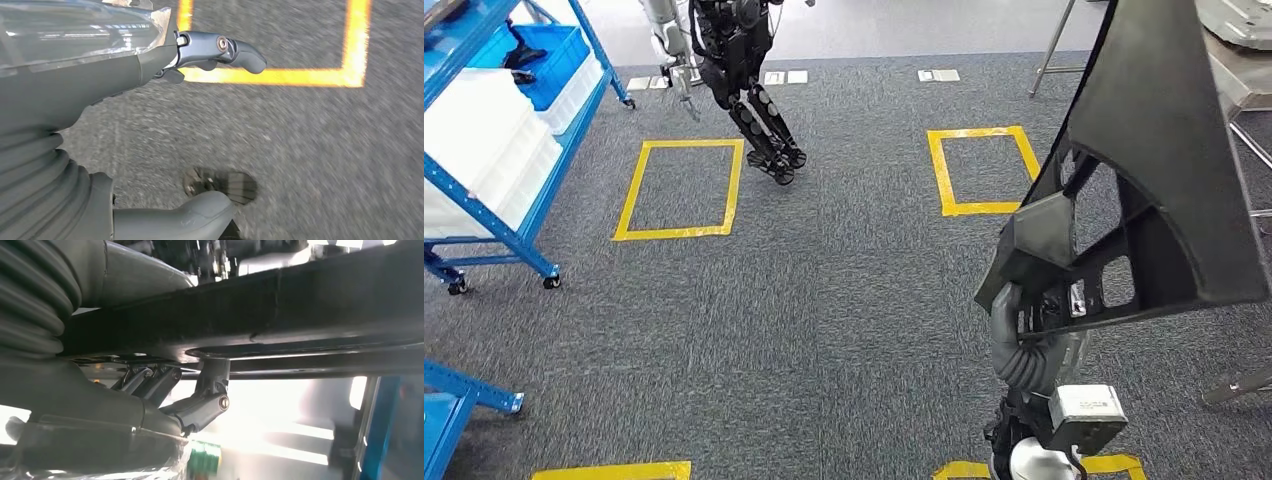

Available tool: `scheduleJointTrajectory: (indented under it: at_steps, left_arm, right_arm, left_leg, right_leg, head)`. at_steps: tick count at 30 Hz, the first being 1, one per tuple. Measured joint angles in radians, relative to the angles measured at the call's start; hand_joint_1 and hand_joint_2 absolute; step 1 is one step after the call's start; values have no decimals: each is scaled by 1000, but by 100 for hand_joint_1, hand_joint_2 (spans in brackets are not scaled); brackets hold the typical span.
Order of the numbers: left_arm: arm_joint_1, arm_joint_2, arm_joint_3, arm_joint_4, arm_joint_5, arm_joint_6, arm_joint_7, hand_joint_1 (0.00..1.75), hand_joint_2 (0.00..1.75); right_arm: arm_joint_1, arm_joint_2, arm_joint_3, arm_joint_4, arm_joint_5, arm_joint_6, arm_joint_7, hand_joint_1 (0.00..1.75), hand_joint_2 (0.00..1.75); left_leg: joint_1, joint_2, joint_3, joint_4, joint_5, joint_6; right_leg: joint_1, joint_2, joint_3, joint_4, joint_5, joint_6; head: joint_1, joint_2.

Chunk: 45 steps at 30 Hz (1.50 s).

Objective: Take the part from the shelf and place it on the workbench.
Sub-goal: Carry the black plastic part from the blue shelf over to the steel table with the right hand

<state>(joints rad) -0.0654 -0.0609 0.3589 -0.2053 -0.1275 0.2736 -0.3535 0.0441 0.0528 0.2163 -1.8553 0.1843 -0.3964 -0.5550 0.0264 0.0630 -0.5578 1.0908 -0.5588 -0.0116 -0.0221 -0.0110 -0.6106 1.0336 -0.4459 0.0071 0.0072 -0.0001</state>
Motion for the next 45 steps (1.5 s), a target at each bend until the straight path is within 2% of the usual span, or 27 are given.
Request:
scheduleJointTrajectory:
  at_steps: [1,3,4,5,7,9,11,13,15,17,19,20,21,23,25,26,28,29,31,33,35,37,39,40,42,44,45]
  left_arm:
    - [1,0,0,0,1,0,-2,0,175]
    - [4,1,3,0,3,2,-4,0,175]
    - [6,1,5,0,4,3,-4,0,175]
    - [7,1,6,0,5,3,-4,0,175]
    - [7,1,7,0,5,5,-3,0,175]
    - [7,2,11,0,5,7,-2,0,175]
    - [7,3,16,0,6,8,0,0,175]
    - [5,2,19,0,7,8,0,0,175]
    - [2,1,19,0,8,8,0,0,175]
    - [3,2,21,0,8,8,-1,0,175]
    - [6,2,23,0,9,6,-4,0,175]
    - [6,2,23,0,9,4,-6,0,175]
    - [7,3,24,0,10,3,-9,0,175]
    - [6,3,24,0,10,3,-13,0,175]
    - [7,4,24,0,11,2,-18,0,175]
    - [7,5,25,0,11,2,-19,0,175]
    - [5,5,25,-1,11,2,-21,0,175]
    - [2,5,25,-1,12,2,-21,0,175]
    - [0,4,27,-2,12,2,-21,0,175]
    - [3,4,32,-1,13,3,-22,0,175]
    - [10,4,39,-1,13,3,-23,0,175]
    - [12,4,42,-1,13,3,-26,0,175]
    - [12,4,45,-1,13,3,-27,0,175]
    - [12,4,47,-1,13,3,-28,0,175]
    - [11,4,49,-1,12,3,-29,0,175]
    - [9,4,49,-1,11,2,-31,0,175]
    - [7,3,49,-1,11,2,-33,0,175]
  right_arm:
    - [-1,4,-2,-1,1,1,0,175,175]
    - [-4,10,-5,-2,1,4,-1,175,175]
    - [-4,12,-7,-2,2,4,-1,175,175]
    - [-5,13,-9,-2,2,5,-1,175,175]
    - [-7,17,-13,-2,5,7,0,175,175]
    - [-11,22,-17,-2,9,9,2,175,175]
    - [-13,25,-20,-2,11,11,2,175,175]
    - [-13,25,-24,-2,11,12,2,175,175]
    - [-14,25,-30,-4,12,13,2,175,175]
    - [-17,25,-34,-6,12,14,2,175,175]
    - [-14,25,-38,-5,13,16,2,175,175]
    - [-11,25,-39,-5,12,18,2,175,175]
    - [-9,25,-41,-5,12,20,1,175,175]
    - [-8,25,-43,-5,11,22,-2,175,175]
    - [-9,26,-44,-5,10,22,-3,175,175]
    - [-10,27,-44,-5,9,22,-4,175,175]
    - [-10,28,-45,-5,8,22,-4,175,175]
    - [-9,28,-46,-5,7,22,-4,175,175]
    - [-11,31,-46,-5,5,22,-4,175,175]
    - [-12,36,-46,-4,4,23,-4,175,175]
    - [-10,39,-46,-3,4,23,-4,175,175]
    - [-7,39,-46,-2,4,23,-4,175,175]
    - [-6,39,-47,-2,4,23,-5,175,175]
    - [-7,39,-47,-2,5,23,-5,175,175]
    - [-6,41,-47,-2,5,23,-5,175,175]
    - [-4,42,-47,-2,5,22,-5,175,175]
    - [-3,42,-48,-2,5,22,-6,175,175]
  left_leg:
    - [1,-31,-27,56,-31,0]
    - [1,-61,-101,193,-86,1]
    - [1,-65,-128,233,-90,2]
    - [1,-67,-138,236,-73,4]
    - [3,-83,-103,134,5,8]
    - [7,-128,-56,13,62,11]
    - [3,-146,-40,-29,72,16]
    - [-1,-119,-34,-38,77,30]
    - [-1,-93,-26,-53,86,45]
    - [-4,-66,-22,-60,88,53]
    - [-8,-36,-21,-60,85,55]
    - [-10,-22,-21,-60,84,55]
    - [-10,-9,-21,-59,82,53]
    - [-11,14,-16,-59,78,46]
    - [-14,33,-7,-59,69,33]
    - [-15,43,-2,-59,65,26]
    - [-12,62,8,-62,59,14]
    - [-8,55,11,-56,52,8]
    - [-2,4,-12,6,10,1]
    - [0,-48,-74,136,-53,0]
    - [0,-64,-125,218,-69,-1]
    - [2,-71,-110,156,-6,1]
    - [7,-106,-59,25,66,3]
    - [9,-124,-41,-20,83,5]
    - [5,-140,-29,-50,83,9]
    - [1,-117,-26,-57,88,22]
    - [1,-106,-22,-64,92,30]
  right_leg:
    - [-1,10,1,-1,1,-7]
    - [6,36,2,-1,0,-16]
    - [9,51,3,0,0,-17]
    - [10,66,5,0,0,-17]
    - [11,95,9,2,-1,-17]
    - [15,119,7,7,-3,-12]
    - [17,140,0,8,-3,-2]
    - [15,152,-9,6,0,11]
    - [17,110,-32,41,-18,15]
    - [18,47,-87,149,-68,10]
    - [13,27,-143,258,-108,14]
    - [9,24,-149,272,-109,20]
    - [6,19,-135,248,-97,28]
    - [2,-20,-61,114,-52,41]
    - [9,-63,-2,13,-20,38]
    - [15,-70,7,-1,-15,31]
    - [17,-45,7,-4,-11,16]
    - [13,-32,10,-7,-10,10]
    - [2,-8,18,-12,-7,-7]
    - [5,17,20,-12,-8,-19]
    - [10,48,23,-11,-9,-23]
    - [10,79,29,-10,-10,-23]
    - [13,105,32,-8,-12,-19]
    - [14,116,30,-7,-13,-15]
    - [15,135,21,-7,-12,-4]
    - [11,147,11,-9,-9,9]
    - [11,132,4,-1,-12,13]
  head:
    - [-2,0]
    - [-3,0]
    - [-2,0]
    - [-3,0]
    - [-3,0]
    - [-2,0]
    - [-2,0]
    - [-2,0]
    - [2,0]
    - [7,0]
    - [8,0]
    - [8,0]
    - [8,0]
    - [9,0]
    - [8,0]
    - [7,0]
    - [5,0]
    - [3,0]
    - [-2,0]
    - [-5,0]
    - [-5,0]
    - [-5,0]
    - [-5,0]
    - [-5,0]
    - [-4,0]
    - [-4,0]
    - [-4,0]
